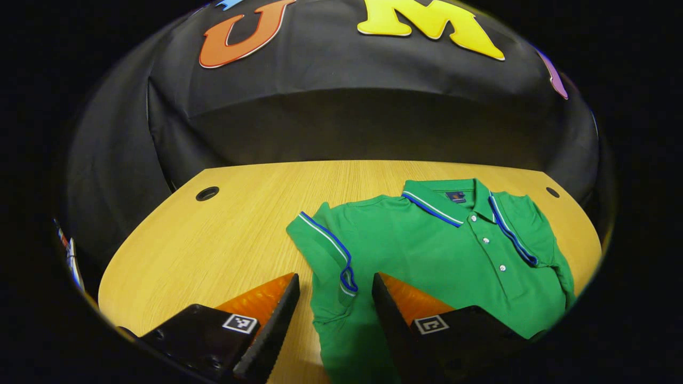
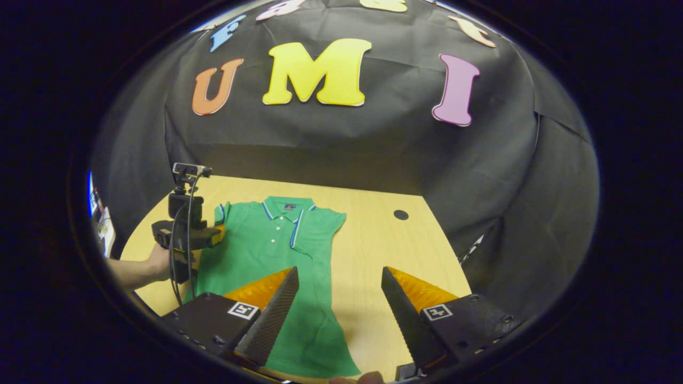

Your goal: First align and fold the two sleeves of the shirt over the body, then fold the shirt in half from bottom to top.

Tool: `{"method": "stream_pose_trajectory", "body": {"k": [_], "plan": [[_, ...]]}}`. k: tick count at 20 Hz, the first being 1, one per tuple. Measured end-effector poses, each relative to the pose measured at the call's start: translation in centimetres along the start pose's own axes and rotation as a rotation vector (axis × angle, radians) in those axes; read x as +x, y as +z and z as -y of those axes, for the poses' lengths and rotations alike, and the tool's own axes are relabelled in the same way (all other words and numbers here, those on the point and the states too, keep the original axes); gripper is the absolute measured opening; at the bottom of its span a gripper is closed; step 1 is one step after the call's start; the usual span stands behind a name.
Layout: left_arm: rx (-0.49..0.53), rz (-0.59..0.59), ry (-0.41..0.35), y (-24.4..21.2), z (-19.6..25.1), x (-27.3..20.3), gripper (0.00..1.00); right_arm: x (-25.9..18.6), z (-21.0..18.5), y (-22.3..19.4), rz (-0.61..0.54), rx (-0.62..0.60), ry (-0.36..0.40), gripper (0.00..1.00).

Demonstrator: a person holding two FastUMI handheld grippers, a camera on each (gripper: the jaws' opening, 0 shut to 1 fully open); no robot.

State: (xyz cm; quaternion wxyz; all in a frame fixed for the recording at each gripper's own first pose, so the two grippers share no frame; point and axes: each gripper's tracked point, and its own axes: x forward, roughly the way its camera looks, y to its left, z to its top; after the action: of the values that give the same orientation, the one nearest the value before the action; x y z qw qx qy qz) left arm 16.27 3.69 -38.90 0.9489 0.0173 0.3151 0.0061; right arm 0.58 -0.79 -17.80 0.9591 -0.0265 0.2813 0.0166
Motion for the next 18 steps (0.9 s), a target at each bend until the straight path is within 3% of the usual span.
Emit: {"method": "stream_pose_trajectory", "body": {"k": [5,6,8,18], "plan": [[0.01,-0.001,-0.043,-0.1,0.3,0.7,0.55,0.6,-1.0,-0.4,-0.023,-0.001,0.013,0.95],[0.012,0.001,-0.039,-0.1,0.1,0.7,0.32,0.9,-1.5,-0.6,-0.027,0.003,0.02,0.97],[0.014,0.001,-0.042,-0.1,-0.2,0.6,0.18,0.9,-2.1,-0.6,-0.029,0.001,0.03,0.95],[-0.011,0.091,-0.106,5.7,-0.6,-2.9,0.1,1.0,-3.6,0.1,-0.012,0.038,0.053,0.96]]}}
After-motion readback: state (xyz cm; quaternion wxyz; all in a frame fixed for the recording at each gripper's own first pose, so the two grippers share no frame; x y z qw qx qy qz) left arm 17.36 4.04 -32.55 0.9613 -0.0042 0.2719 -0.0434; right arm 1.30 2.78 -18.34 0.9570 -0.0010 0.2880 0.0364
